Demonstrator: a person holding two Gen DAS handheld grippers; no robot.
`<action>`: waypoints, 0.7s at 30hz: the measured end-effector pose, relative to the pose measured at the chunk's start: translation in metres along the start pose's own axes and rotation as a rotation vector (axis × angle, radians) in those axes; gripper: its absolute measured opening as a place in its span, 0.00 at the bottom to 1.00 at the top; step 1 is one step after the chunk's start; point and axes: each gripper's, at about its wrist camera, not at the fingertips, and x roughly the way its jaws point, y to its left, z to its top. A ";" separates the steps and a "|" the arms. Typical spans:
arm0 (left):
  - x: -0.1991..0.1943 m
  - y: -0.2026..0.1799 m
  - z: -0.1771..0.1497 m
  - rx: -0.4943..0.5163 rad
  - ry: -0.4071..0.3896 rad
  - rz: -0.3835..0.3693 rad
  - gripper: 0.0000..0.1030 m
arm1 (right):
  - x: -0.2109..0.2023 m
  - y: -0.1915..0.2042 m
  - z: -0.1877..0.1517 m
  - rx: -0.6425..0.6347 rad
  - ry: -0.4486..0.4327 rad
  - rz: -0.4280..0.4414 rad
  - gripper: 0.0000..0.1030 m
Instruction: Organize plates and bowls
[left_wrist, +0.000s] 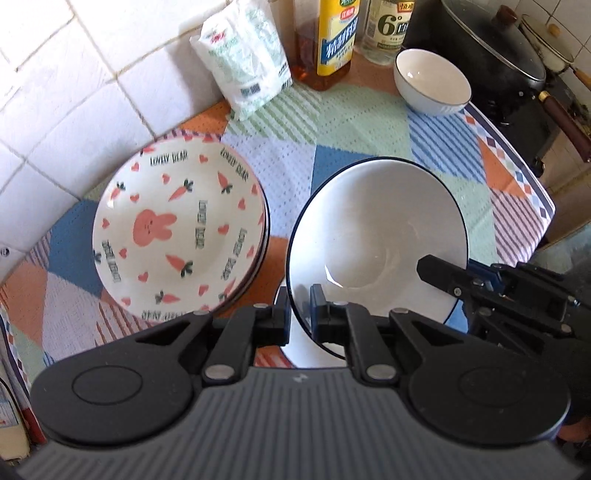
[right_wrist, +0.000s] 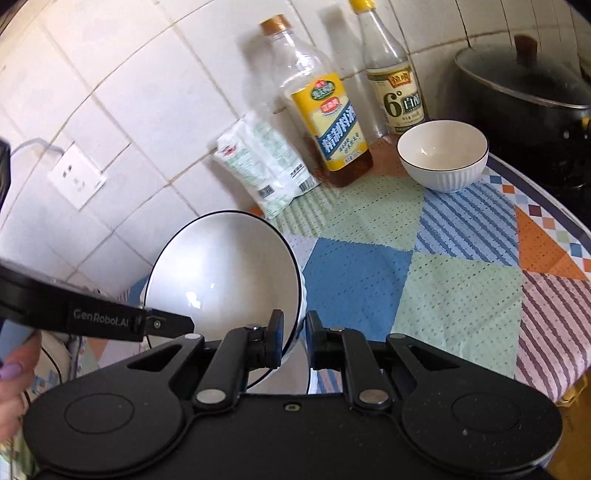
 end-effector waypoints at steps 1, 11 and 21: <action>0.001 0.001 -0.004 0.000 0.004 -0.002 0.08 | -0.002 0.001 -0.005 0.001 -0.003 -0.003 0.16; 0.014 0.005 -0.031 0.026 0.049 0.003 0.09 | -0.001 0.001 -0.042 0.163 0.010 0.013 0.16; 0.030 0.013 -0.031 -0.019 0.106 -0.043 0.09 | 0.003 0.014 -0.051 0.056 0.003 -0.059 0.16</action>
